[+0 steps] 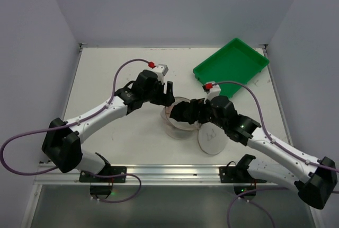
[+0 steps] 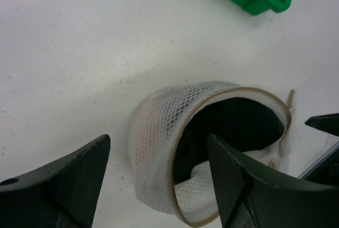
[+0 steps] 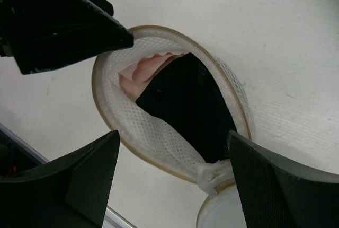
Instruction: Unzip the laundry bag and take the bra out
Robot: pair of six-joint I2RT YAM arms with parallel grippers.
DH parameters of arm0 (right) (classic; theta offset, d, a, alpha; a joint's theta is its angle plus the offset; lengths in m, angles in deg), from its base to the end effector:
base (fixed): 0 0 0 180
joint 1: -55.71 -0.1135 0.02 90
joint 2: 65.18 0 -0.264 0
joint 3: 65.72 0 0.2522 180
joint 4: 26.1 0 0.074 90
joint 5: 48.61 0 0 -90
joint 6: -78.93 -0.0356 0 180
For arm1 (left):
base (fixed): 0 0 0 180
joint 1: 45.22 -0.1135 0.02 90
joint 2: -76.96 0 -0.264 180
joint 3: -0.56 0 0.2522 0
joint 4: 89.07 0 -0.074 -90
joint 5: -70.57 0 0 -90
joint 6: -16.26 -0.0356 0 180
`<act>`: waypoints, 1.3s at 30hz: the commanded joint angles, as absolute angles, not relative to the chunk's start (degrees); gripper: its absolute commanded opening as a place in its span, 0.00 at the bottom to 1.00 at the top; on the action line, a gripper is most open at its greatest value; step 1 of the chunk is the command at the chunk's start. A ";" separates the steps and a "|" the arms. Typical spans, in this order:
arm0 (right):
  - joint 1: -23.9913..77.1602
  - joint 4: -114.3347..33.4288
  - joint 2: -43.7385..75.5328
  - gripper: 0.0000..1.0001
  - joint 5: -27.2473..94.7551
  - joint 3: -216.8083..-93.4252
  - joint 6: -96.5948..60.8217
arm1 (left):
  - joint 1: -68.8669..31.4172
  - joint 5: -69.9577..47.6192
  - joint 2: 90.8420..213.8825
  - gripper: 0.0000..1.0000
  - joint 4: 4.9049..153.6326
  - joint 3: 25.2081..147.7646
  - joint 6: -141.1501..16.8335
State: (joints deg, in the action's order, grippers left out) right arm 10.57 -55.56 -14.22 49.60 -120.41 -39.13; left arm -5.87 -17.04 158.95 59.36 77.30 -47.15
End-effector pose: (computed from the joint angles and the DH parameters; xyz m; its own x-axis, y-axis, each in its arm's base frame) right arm 0.1473 0.1409 0.2875 -0.5576 0.0997 -0.8241 -0.3950 0.8413 0.3690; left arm 0.2481 -0.2054 0.2862 -0.7095 0.0035 -0.7047 0.3822 0.8421 -0.3807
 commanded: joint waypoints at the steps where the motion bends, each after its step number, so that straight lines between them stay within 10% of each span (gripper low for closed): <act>1: 10.45 -49.80 -10.09 0.84 45.44 -123.86 -37.53 | -6.20 -13.81 157.73 0.76 61.69 75.32 -50.71; 39: 10.36 -53.39 -3.22 0.78 53.79 -122.64 -35.86 | -6.55 -11.78 160.45 0.20 67.76 70.74 -49.22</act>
